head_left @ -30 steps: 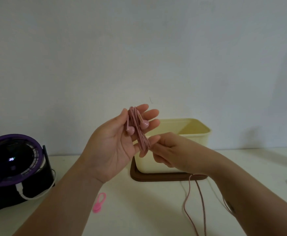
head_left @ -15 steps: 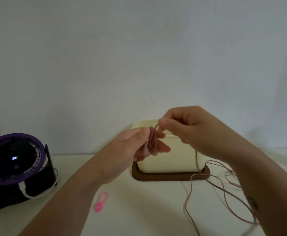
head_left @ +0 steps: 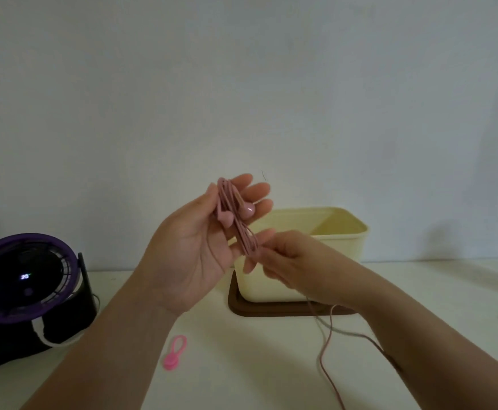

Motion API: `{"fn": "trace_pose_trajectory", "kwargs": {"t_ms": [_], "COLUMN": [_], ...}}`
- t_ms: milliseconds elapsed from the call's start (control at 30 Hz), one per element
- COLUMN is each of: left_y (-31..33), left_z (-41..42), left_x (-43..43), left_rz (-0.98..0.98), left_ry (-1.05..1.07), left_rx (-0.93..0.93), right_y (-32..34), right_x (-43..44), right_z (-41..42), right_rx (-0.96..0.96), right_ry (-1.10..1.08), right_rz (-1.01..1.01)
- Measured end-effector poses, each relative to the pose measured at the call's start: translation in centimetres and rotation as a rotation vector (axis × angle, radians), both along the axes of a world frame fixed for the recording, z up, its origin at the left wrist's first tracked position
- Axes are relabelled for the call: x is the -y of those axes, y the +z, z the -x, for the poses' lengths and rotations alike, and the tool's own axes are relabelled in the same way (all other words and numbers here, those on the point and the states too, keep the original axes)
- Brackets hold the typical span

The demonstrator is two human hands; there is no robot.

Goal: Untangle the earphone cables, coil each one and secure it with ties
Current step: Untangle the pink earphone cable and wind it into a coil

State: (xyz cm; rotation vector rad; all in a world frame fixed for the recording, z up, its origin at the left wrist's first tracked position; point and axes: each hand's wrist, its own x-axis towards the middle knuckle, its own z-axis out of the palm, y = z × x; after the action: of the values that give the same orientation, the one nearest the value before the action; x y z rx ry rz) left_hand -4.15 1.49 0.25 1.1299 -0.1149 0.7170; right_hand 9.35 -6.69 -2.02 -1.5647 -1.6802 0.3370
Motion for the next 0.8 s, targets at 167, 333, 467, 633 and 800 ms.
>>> {"fn": "trace_pose_trajectory", "kwargs": {"t_ms": [167, 333, 467, 633, 800], "left_y": [-0.8, -1.7, -2.1, -1.3, -0.3], "left_z": [-0.2, -0.1, -0.1, 0.4, 0.3], "left_x": [-1.4, -1.4, -1.1, -0.6, -0.3], "left_rz": [-0.138, -0.516, -0.635, -0.399, -0.047], "left_ry": [0.169, 0.241, 0.173, -0.120, -0.211], "left_rx": [-0.081, -0.310, -0.393, -0.337, -0.037], "right_y": [1.1, 3.4, 3.9, 2.5, 0.8], "right_x": [1.4, 3.3, 3.5, 1.8, 0.4], "right_z": [1.3, 0.8, 0.0, -1.2, -0.8], "right_rx": [0.186, 0.202, 0.151, -0.151, -0.167], "right_ry": [0.046, -0.055, -0.145, -0.071, 0.002], "right_rz": [0.111, -0.080, -0.241, -0.313, -0.213]}}
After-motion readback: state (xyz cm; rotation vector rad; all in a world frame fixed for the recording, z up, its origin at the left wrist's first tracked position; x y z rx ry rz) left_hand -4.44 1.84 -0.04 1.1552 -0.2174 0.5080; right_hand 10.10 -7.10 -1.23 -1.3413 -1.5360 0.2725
